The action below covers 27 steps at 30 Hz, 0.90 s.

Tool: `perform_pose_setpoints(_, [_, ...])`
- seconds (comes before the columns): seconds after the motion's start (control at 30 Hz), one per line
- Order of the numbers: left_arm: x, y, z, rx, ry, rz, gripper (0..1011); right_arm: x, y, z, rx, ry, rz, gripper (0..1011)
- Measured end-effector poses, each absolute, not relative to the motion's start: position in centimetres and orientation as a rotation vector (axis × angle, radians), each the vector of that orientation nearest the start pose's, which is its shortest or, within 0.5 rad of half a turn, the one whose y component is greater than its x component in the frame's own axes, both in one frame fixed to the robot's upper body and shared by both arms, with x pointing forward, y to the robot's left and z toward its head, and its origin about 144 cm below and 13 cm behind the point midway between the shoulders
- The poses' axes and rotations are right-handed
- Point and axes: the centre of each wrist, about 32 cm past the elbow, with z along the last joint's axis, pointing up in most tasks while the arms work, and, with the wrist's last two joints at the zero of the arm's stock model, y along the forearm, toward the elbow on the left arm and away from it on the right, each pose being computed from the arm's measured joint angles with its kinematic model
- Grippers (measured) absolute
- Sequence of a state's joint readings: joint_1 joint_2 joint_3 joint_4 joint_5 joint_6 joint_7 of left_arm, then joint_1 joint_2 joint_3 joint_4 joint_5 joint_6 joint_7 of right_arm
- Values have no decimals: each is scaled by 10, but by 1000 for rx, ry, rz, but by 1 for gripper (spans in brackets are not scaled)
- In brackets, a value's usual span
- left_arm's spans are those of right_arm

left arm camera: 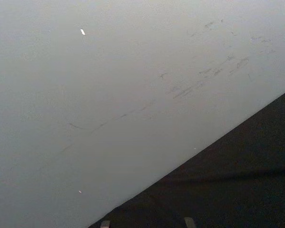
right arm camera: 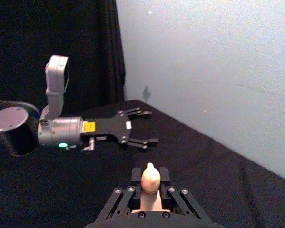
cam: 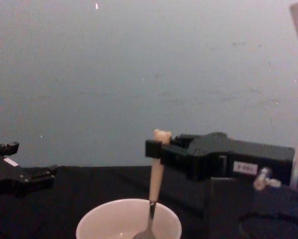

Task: Pick up the stirring spoon with one hand, stir inside the cup, then place it back in its original position.

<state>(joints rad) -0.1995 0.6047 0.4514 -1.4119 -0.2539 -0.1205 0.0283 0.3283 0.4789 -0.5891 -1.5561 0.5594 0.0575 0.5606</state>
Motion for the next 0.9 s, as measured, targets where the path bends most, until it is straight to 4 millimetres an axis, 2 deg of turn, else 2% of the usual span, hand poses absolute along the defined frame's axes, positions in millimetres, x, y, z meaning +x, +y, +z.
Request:
perform_pose_setpoints(0.43, [489, 310, 1140, 304, -285, 1248, 1001, 505, -173, 1184, -65, 15, -469, 222])
perform_pose_setpoints(0.6, [489, 310, 1140, 304, -285, 1248, 1001, 518, -157, 1182, -63, 14, -500, 222])
perform_pose_setpoints(0.9, [489, 310, 1140, 304, -285, 1248, 1001, 538, -150, 1182, -38, 26, -583, 222])
